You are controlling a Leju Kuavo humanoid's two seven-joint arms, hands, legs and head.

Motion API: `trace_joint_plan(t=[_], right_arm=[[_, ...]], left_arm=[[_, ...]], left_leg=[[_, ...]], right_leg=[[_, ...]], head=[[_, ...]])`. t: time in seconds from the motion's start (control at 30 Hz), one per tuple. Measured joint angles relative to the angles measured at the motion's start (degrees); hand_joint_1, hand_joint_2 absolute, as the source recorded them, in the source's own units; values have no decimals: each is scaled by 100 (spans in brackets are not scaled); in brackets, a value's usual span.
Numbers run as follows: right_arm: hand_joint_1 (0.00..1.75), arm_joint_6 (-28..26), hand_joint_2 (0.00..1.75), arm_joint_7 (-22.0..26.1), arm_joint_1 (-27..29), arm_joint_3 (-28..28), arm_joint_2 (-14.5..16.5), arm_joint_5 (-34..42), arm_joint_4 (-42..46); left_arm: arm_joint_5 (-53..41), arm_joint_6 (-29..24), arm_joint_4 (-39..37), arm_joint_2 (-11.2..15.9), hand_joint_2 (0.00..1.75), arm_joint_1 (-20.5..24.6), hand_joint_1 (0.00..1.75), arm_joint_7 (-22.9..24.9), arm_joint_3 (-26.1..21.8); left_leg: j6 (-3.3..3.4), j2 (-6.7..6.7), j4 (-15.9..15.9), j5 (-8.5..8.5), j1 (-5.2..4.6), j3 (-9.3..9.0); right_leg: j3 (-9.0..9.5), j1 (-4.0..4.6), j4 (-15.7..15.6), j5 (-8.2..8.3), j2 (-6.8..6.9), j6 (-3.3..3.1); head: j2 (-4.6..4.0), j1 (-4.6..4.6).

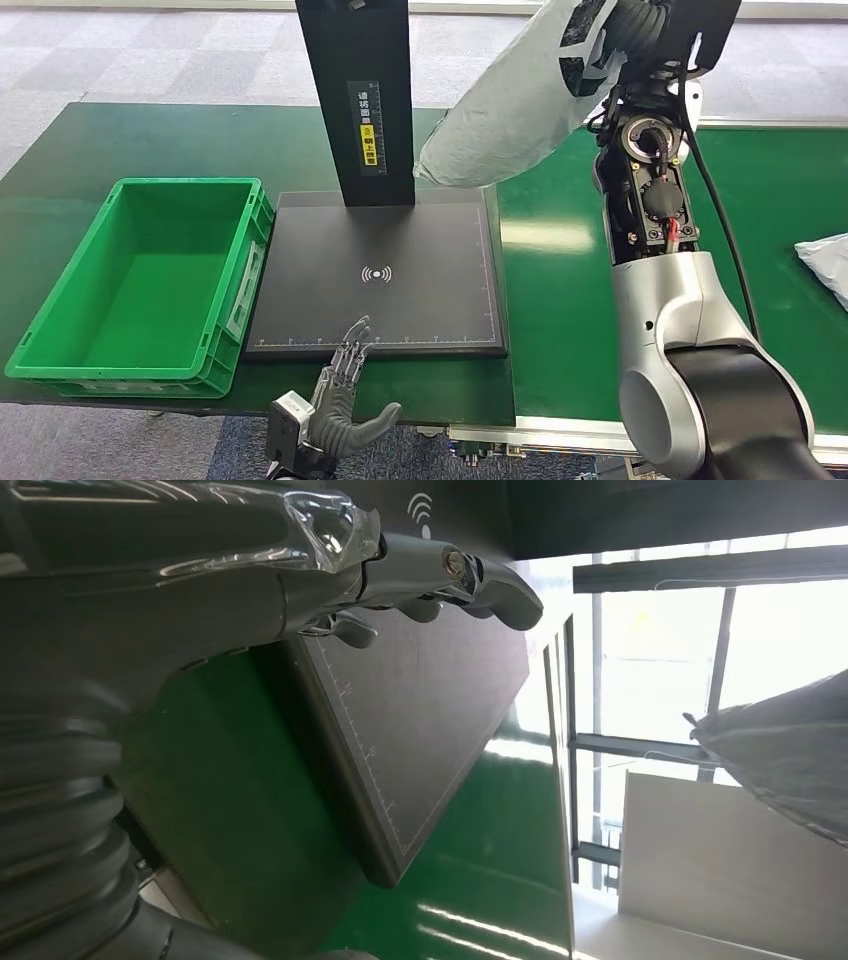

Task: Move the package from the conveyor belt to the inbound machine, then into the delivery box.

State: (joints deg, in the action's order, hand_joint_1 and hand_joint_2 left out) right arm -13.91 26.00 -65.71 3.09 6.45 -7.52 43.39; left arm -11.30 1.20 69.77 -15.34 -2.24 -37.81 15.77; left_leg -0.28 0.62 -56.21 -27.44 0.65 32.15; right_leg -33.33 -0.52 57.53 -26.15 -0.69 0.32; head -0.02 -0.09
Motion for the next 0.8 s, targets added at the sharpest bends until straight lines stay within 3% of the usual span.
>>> trace_joint_plan(t=[0.47, 0.8], right_arm=[[175, 22, 175, 10, -129, 29, 50, 27, -345], [175, 666, 175, -207, -225, 186, 405, 104, -1044]], left_arm=[[0, 0, -72, 0, 175, 26, 0, -7, 1], [57, -8, -78, 1, 175, 26, 0, -33, -5]], left_leg=[[0, 0, 0, 0, 0, -1], [0, -2, 1, 0, 2, -2]], right_leg=[[0, 0, 0, 1, -1, 0], [0, 2, 0, 0, -3, -1]], head=[[0, 1], [0, 1]])
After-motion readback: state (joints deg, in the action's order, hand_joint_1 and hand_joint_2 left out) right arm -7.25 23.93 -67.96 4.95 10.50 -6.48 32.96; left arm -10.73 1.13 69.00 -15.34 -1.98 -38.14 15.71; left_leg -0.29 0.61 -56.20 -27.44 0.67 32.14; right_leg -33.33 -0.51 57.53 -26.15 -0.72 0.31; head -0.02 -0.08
